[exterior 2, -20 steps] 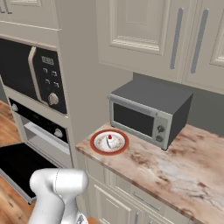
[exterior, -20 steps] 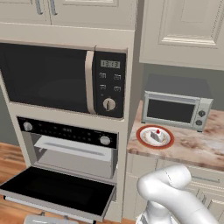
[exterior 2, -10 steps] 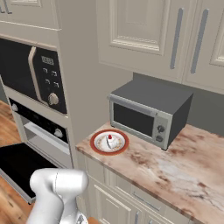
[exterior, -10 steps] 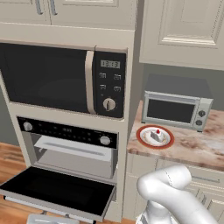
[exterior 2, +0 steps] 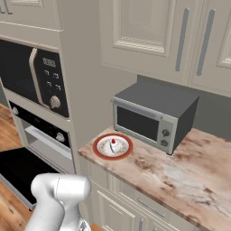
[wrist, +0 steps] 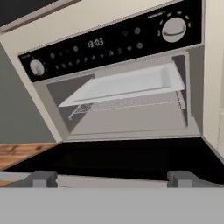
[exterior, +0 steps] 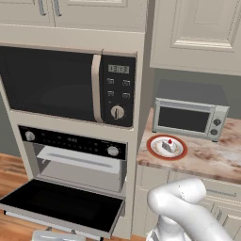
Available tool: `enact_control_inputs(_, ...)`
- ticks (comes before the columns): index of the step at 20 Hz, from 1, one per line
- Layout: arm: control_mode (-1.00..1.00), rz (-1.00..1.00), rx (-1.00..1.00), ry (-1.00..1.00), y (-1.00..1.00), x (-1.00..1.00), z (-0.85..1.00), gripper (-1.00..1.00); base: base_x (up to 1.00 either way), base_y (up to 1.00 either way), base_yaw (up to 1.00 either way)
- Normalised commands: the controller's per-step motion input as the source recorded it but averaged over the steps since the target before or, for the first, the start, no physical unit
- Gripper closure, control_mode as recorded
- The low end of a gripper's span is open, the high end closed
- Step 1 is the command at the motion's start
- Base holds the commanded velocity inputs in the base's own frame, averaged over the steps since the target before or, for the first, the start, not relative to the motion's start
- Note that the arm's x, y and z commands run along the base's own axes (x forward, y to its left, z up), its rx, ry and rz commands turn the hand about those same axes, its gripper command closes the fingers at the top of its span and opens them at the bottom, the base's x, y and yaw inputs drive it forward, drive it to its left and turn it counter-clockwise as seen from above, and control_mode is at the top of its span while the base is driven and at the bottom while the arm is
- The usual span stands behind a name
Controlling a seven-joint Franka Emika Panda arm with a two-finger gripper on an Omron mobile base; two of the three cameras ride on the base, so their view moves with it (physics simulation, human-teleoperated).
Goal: Take the baked cake out of the oven and place it on the plate for cooling. Then close the oven door.
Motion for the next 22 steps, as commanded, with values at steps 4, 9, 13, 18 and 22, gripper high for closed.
enact_control_inputs(4,-1.0,0.0,0.0,-0.02,0.0,0.07,-0.23,-1.0,0.0,0.0,0.0)
enact_control_inputs(9,-1.0,0.0,0.0,-0.03,0.0,0.0,-0.28,-1.0,0.0,0.0,0.0)
enact_control_inputs(13,-1.0,0.0,0.0,-0.03,0.0,0.0,-0.34,-1.0,0.0,0.0,0.0)
enact_control_inputs(18,-1.0,0.0,0.0,-0.05,0.0,0.0,-0.35,-1.0,0.0,0.0,0.0)
enact_control_inputs(22,-1.0,0.0,0.0,-0.06,0.0,0.01,-0.28,-1.0,0.0,0.0,0.0)
